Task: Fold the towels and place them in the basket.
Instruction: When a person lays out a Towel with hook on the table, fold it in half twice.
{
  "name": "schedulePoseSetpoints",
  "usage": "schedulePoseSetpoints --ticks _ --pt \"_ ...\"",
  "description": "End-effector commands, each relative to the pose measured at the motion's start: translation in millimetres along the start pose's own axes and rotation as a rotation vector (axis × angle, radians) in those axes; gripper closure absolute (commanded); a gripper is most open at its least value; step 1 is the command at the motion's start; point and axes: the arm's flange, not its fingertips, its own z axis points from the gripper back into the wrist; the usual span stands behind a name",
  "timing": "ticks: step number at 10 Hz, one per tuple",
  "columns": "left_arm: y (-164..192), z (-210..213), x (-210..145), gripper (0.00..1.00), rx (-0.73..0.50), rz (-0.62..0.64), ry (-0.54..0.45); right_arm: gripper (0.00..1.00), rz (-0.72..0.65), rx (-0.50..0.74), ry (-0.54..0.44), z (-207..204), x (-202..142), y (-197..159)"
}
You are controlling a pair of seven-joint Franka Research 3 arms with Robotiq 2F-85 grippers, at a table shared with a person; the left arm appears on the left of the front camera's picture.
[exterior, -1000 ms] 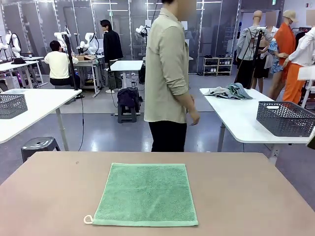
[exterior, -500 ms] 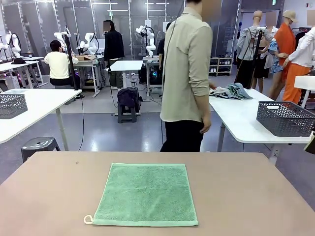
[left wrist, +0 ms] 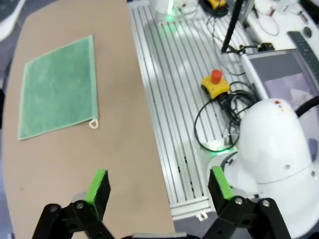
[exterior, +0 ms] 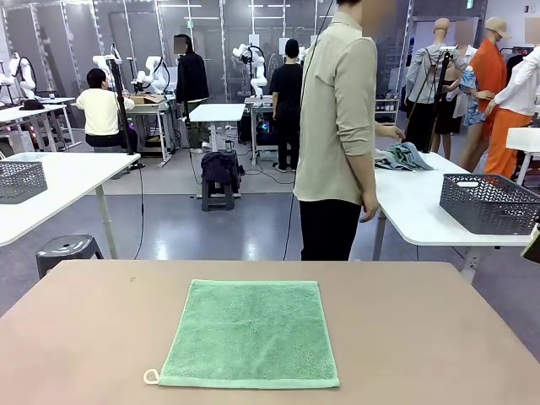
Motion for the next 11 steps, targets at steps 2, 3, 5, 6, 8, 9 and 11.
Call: schedulePoseSetpoints --ticks 2,3,5,6,8,9,11 --pt "37 -31 79 0.00 0.043 0.030 0.252 0.00 0.045 -0.052 0.160 -5 78 -14" --pt "49 -47 98 0.00 0.043 0.024 0.316 0.00 0.057 -0.065 0.203 -14 103 -19" --pt "63 -94 121 0.00 0.028 0.024 0.469 0.00 0.061 -0.077 0.284 -49 146 -30" --pt "65 -118 122 0.00 0.021 0.024 0.519 0.00 0.073 -0.075 0.302 -70 158 -35" --pt "60 -155 115 0.00 0.031 0.046 0.537 0.00 0.066 -0.079 0.331 -113 165 -41" --pt "56 -169 106 0.00 0.079 0.099 0.514 0.00 0.093 -0.086 0.337 -132 163 -43" --pt "45 -201 88 0.00 0.105 0.128 0.519 0.00 0.150 -0.100 0.367 -172 156 -43"
